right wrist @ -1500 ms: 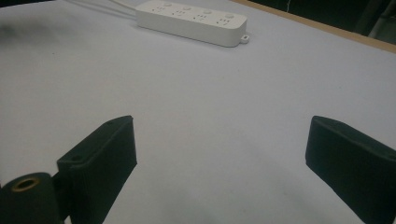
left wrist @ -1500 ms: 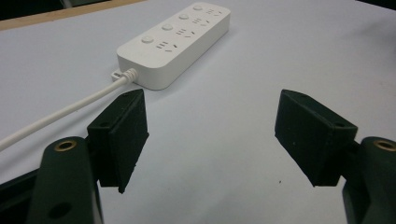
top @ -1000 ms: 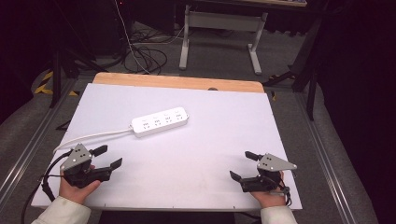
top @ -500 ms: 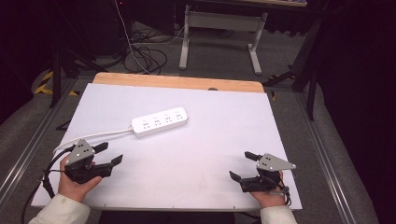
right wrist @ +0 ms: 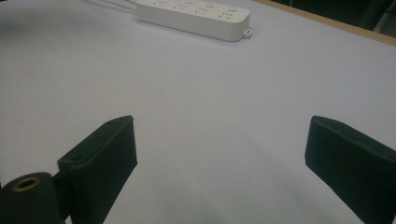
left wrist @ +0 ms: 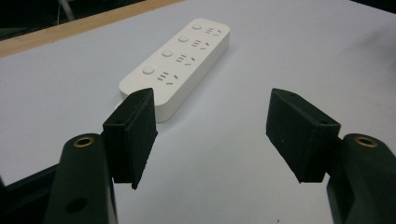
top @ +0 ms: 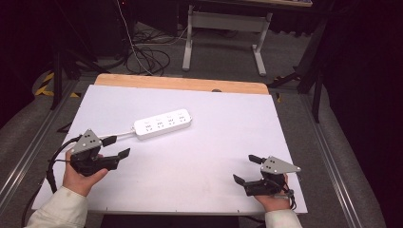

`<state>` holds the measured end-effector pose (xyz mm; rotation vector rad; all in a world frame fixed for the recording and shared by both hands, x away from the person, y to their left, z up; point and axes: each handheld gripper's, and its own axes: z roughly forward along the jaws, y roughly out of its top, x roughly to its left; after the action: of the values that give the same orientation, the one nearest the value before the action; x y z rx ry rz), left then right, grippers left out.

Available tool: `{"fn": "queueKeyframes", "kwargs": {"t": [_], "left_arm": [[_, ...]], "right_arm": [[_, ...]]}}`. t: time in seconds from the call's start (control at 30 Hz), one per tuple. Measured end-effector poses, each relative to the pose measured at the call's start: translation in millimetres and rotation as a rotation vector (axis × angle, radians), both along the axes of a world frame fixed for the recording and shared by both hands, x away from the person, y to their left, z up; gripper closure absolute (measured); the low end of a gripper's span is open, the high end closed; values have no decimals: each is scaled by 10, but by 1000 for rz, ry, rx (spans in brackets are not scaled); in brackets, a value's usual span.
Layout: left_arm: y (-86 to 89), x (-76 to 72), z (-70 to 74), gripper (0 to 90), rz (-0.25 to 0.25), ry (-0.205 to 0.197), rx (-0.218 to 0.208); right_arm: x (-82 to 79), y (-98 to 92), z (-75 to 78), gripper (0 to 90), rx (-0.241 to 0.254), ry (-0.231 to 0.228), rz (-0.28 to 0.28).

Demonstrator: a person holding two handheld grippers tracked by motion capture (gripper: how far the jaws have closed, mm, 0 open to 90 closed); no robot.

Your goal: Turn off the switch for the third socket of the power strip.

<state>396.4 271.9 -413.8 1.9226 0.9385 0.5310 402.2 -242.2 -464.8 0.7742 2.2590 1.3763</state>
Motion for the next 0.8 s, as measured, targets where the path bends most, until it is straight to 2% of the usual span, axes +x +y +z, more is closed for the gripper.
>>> {"fn": "queueKeyframes", "kwargs": {"t": [0.17,0.23,0.3,0.5,0.57,0.8], "left_arm": [[-49,86,66,366,-28,1,6],[-71,123,84,397,-47,8,-8],[-101,165,108,411,-40,14,2],[-192,255,182,425,-62,18,-4],[-227,289,205,419,-80,38,-7],[-352,424,255,452,-118,59,-8]], "right_arm": [[8,0,-8,91,1,6,3],[7,0,-8,91,4,5,4],[4,-3,-7,92,0,6,2],[5,-8,-9,93,5,7,5],[5,-6,-10,93,4,7,7],[4,-4,-13,93,4,9,16]]}}
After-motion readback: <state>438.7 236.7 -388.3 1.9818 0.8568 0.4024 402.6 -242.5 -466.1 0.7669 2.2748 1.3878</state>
